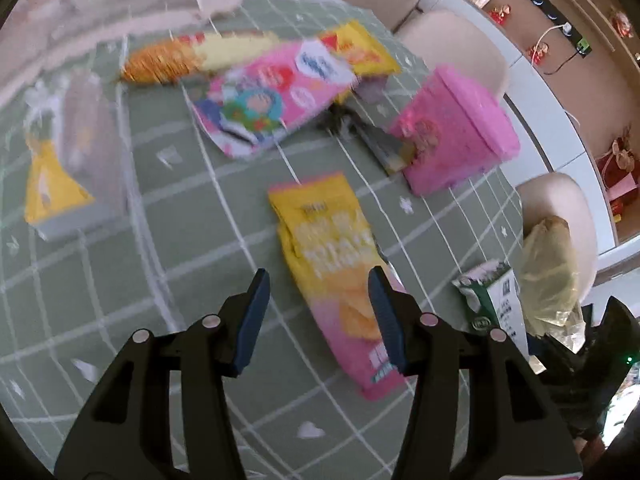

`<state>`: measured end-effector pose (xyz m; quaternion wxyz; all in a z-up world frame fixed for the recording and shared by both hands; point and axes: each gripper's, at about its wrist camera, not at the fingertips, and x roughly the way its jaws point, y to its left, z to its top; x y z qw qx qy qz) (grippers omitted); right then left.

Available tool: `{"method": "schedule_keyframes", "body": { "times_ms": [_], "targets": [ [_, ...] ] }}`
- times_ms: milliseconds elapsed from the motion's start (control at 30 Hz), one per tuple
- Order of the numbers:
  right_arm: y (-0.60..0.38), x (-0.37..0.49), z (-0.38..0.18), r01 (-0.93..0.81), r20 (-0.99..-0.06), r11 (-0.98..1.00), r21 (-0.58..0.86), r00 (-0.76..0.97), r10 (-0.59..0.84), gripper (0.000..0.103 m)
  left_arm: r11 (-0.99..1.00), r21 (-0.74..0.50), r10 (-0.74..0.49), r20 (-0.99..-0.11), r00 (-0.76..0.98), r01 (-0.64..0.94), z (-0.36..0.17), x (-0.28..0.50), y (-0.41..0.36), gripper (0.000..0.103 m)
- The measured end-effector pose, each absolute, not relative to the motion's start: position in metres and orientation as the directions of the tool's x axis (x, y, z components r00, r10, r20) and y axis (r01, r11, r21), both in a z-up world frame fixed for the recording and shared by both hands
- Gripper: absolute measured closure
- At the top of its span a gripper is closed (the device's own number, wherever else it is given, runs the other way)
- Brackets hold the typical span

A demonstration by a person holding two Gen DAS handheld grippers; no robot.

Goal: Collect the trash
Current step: 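Grasp the yellow potato chip bag with the left tool while the right tool holds the carton, then carry the chip bag and milk carton over the bin and open both tools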

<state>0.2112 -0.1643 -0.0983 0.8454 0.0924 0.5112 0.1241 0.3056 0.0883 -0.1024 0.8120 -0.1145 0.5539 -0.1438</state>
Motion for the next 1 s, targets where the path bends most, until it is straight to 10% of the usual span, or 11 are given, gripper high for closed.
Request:
{"method": "schedule_keyframes", "body": {
  "times_ms": [333,1000],
  "targets": [
    [-0.15,0.212,-0.094,-0.177,-0.848,0.96,0.219,0.451,0.277,0.048,0.948,-0.298,-0.317,-0.888,0.333,0.108,-0.098,0.297,0.065,0.094],
    [-0.115,0.239,-0.1,-0.222,-0.876,0.96,0.171,0.411,0.251,0.048,0.968,-0.233,-0.251,-0.863,0.438,0.097,-0.063,0.265,0.11,0.095]
  ]
}}
